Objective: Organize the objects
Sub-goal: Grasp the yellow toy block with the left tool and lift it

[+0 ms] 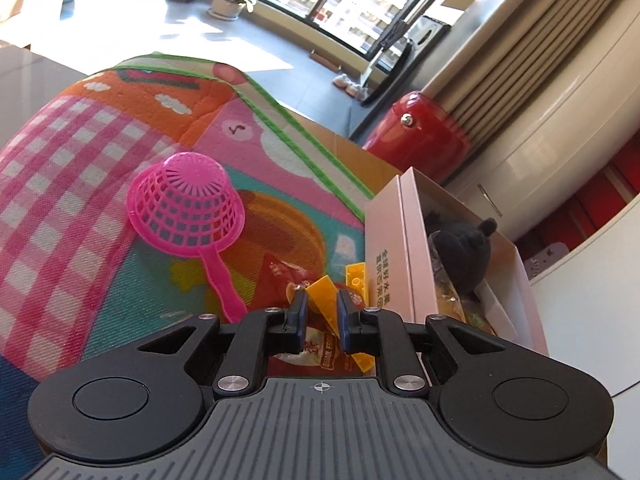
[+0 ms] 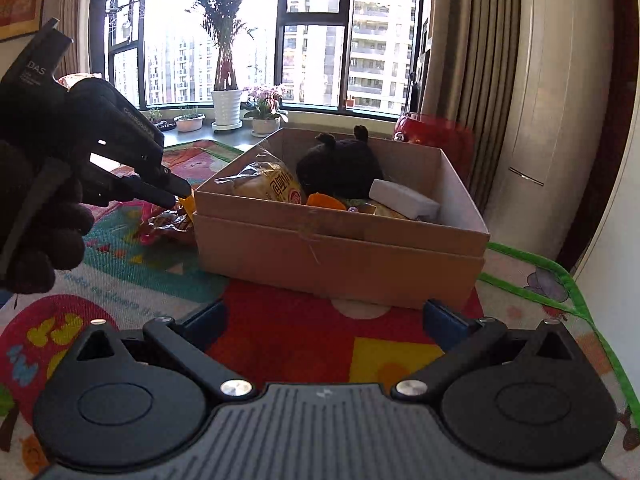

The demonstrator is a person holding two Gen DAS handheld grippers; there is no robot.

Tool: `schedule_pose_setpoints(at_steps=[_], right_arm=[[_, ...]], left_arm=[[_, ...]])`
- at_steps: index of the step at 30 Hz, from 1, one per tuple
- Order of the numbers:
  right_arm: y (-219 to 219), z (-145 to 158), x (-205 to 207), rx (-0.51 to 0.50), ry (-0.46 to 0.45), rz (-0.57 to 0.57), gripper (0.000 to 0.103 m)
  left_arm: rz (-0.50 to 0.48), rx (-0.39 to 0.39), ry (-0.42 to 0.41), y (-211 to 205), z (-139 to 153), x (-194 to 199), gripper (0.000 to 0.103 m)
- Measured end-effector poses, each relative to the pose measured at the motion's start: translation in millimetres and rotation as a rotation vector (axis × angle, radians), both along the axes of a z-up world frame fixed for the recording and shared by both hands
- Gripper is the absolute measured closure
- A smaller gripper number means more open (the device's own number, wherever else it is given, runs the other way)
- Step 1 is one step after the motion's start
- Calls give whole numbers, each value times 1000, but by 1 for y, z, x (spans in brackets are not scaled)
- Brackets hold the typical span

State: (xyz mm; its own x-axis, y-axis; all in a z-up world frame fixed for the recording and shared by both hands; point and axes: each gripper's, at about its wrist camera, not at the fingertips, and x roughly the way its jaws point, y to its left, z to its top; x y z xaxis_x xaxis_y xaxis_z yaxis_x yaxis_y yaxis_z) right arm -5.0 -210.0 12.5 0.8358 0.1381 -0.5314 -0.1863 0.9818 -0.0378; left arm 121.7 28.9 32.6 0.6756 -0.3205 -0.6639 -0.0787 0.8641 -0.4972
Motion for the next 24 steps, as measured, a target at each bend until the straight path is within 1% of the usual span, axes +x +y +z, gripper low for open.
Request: schedule_pose_setpoints(at_steps=[4, 11, 15, 20, 21, 22, 24], right_arm=[[-3, 0, -1, 19, 7, 11, 0], [-12, -2, 5, 86, 61, 23, 0], [-16, -2, 7, 111, 73, 20, 0], [-16, -1, 6, 114, 75, 26, 0], [-16, -1, 6, 114, 77, 27, 0], [-16, -2, 7, 115, 79, 27, 0], [-16, -2, 8, 116, 82, 27, 0]], left_arm=[[-3, 35, -6, -12, 1, 8, 86], [-27, 67, -10, -34, 4, 25, 86], [-105, 126, -21, -45, 1, 24, 85], [-258, 263, -115, -51, 3, 5, 85], [-281, 283, -130, -52, 3, 2, 83], [-301, 294, -142, -52, 3, -1, 81], [-311, 294, -146, -50, 2, -2, 79]])
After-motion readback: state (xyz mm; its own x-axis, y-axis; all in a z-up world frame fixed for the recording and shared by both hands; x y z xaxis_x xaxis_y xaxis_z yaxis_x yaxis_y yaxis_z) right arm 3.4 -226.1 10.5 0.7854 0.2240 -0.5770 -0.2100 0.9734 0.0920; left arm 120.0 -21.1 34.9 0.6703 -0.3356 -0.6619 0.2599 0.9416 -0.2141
